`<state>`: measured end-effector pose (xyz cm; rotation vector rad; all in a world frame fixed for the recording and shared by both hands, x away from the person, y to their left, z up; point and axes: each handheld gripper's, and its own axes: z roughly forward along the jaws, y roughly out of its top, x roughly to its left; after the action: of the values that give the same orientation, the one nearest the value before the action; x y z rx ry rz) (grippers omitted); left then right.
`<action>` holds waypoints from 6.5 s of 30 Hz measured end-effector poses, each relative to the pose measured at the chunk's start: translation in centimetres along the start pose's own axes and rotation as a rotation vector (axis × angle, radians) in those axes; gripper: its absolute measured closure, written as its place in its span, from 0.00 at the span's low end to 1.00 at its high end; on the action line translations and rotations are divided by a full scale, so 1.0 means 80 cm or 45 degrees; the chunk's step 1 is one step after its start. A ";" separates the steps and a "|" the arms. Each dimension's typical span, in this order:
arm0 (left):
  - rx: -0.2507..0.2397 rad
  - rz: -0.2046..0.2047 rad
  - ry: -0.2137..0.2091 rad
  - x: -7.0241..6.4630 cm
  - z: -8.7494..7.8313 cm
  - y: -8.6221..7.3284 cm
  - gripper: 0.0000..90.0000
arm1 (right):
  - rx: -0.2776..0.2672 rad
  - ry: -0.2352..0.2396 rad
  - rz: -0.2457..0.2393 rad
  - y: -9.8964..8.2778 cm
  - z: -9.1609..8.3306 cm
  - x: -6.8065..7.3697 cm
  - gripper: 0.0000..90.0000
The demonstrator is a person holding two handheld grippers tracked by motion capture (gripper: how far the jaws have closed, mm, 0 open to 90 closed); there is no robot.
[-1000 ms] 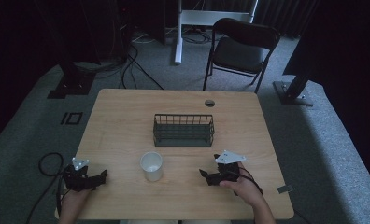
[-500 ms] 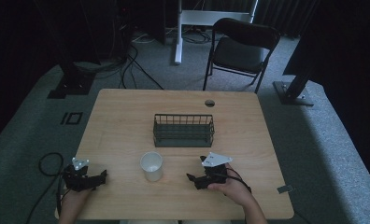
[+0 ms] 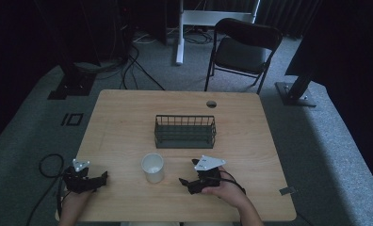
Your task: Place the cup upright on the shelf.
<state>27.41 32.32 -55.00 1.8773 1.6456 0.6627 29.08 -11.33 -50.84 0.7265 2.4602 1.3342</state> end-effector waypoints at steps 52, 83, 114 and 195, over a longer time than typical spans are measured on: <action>0.000 0.000 0.000 0.000 0.000 0.000 0.01 | -0.097 0.128 -0.062 0.054 0.090 0.048 0.14; 0.000 0.000 0.000 0.000 0.000 0.000 0.01 | -0.175 0.091 -0.083 0.072 0.104 0.056 0.22; 0.001 0.001 -0.001 0.000 0.000 0.000 0.01 | -0.341 0.012 -0.040 0.138 0.043 0.028 0.22; 0.000 -0.001 -0.001 0.000 0.000 0.000 0.01 | -0.245 -0.594 0.295 0.093 0.019 -0.150 0.22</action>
<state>27.40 32.32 -55.00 1.8765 1.6457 0.6616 42.19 -13.29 -45.71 1.1492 1.9014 1.2765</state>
